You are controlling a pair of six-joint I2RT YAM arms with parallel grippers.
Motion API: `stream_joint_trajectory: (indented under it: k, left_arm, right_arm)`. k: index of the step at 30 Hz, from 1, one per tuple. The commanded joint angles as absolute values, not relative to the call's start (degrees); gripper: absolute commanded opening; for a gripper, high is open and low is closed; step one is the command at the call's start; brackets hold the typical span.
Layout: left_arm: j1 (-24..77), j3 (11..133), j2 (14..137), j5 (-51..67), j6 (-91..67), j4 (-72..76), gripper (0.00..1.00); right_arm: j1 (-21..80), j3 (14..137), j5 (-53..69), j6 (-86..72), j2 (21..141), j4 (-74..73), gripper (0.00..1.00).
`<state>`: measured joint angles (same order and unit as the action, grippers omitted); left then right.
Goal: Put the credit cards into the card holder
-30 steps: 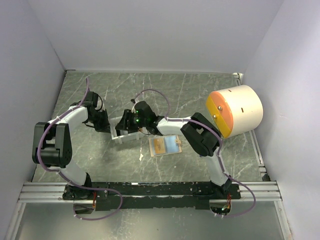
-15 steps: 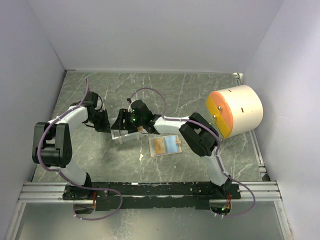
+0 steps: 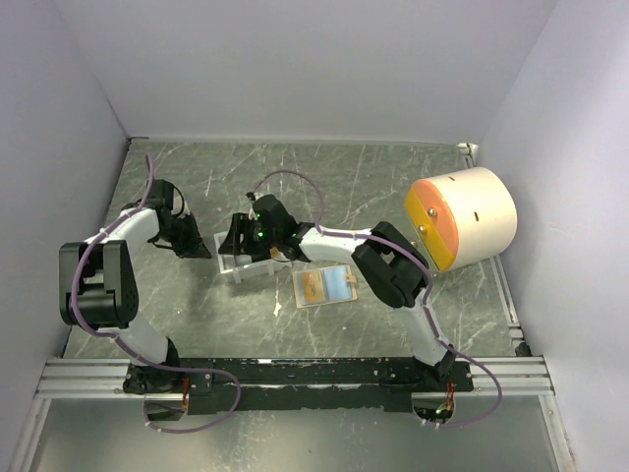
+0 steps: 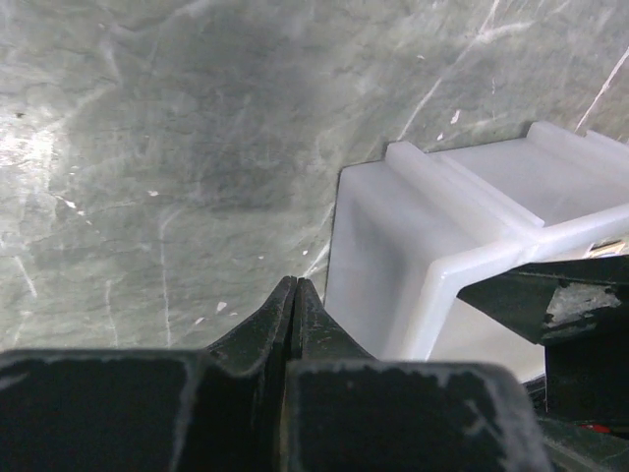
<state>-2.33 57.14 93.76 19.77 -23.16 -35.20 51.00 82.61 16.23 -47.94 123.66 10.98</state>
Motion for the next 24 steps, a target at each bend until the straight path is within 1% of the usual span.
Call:
stream_joint_trajectory:
  k: [1, 8, 18, 20, 24]
  left_arm:
    - [-3.8, 57.7, 93.3, 23.1, -23.6, -33.8, 0.08]
    - [-3.8, 57.4, 96.4, 27.6, -22.5, -32.5, 0.09]
    - [-3.8, 57.4, 97.5, 29.1, -21.7, -32.3, 0.09]
    - [-3.8, 57.6, 97.5, 29.1, -21.7, -32.3, 0.09]
    - [-3.8, 57.5, 97.5, 28.9, -21.7, -32.4, 0.09]
  right_arm:
    - [51.3, 83.7, 15.3, -46.8, 124.9, 9.0, 0.54]
    - [51.3, 83.1, 15.9, -48.0, 123.9, 10.5, 0.46]
    - [51.5, 81.3, 14.7, -48.8, 121.8, 11.9, 0.36]
    - [51.5, 80.8, 14.6, -49.2, 121.7, 12.3, 0.33]
    - [51.4, 79.8, 14.0, -49.7, 121.3, 13.2, 0.23]
